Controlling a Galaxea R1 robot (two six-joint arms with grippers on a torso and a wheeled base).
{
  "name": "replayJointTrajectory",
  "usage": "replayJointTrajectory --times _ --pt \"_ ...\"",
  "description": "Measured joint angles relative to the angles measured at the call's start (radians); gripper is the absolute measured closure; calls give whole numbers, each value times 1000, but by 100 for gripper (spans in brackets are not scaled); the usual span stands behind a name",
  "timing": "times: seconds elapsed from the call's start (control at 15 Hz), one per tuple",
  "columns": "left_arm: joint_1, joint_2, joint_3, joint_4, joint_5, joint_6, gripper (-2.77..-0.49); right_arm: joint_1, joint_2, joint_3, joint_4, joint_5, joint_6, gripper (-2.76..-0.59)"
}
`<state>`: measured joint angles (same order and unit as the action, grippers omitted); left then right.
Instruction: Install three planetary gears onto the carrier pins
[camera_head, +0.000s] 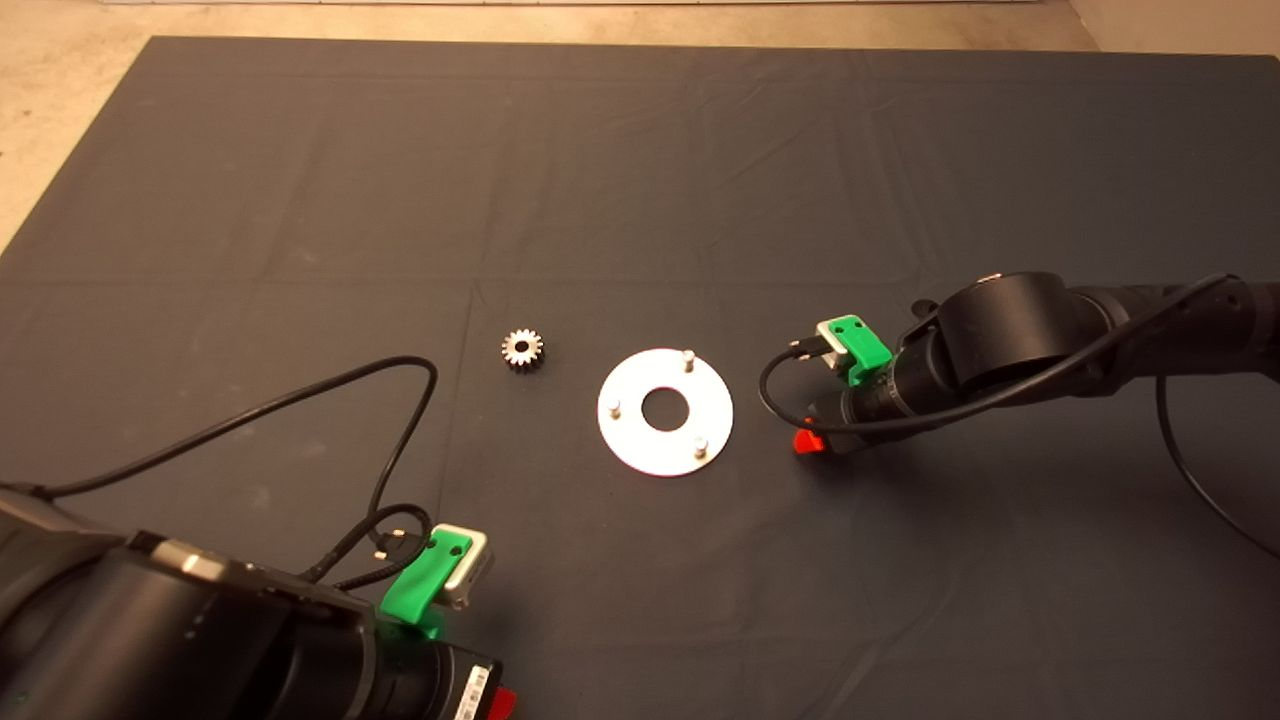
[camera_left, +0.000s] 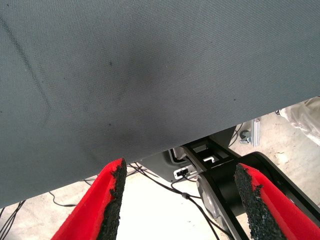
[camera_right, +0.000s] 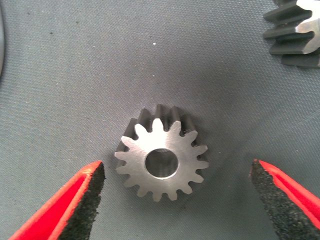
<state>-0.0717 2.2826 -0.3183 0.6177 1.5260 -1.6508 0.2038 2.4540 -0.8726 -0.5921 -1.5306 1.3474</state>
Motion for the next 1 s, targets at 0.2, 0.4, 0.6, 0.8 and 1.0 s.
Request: replayJointTrajectory --times 0.2,0.4,0.6,0.8,1.0 --pt "0 0 0 0 0 -2 -149 0 -3 -2 -4 0 0 -197" --pt "0 0 0 0 0 -2 -149 0 -3 -2 -11 0 0 -190" --pt "0 0 0 0 0 -2 -149 -1 -3 -2 -19 3 0 -183" --pt "0 0 0 0 0 -2 -149 -1 -2 -6 -27 12 0 -171" --pt "3 0 0 0 0 -2 -149 -2 -2 -6 -33 17 0 -161"
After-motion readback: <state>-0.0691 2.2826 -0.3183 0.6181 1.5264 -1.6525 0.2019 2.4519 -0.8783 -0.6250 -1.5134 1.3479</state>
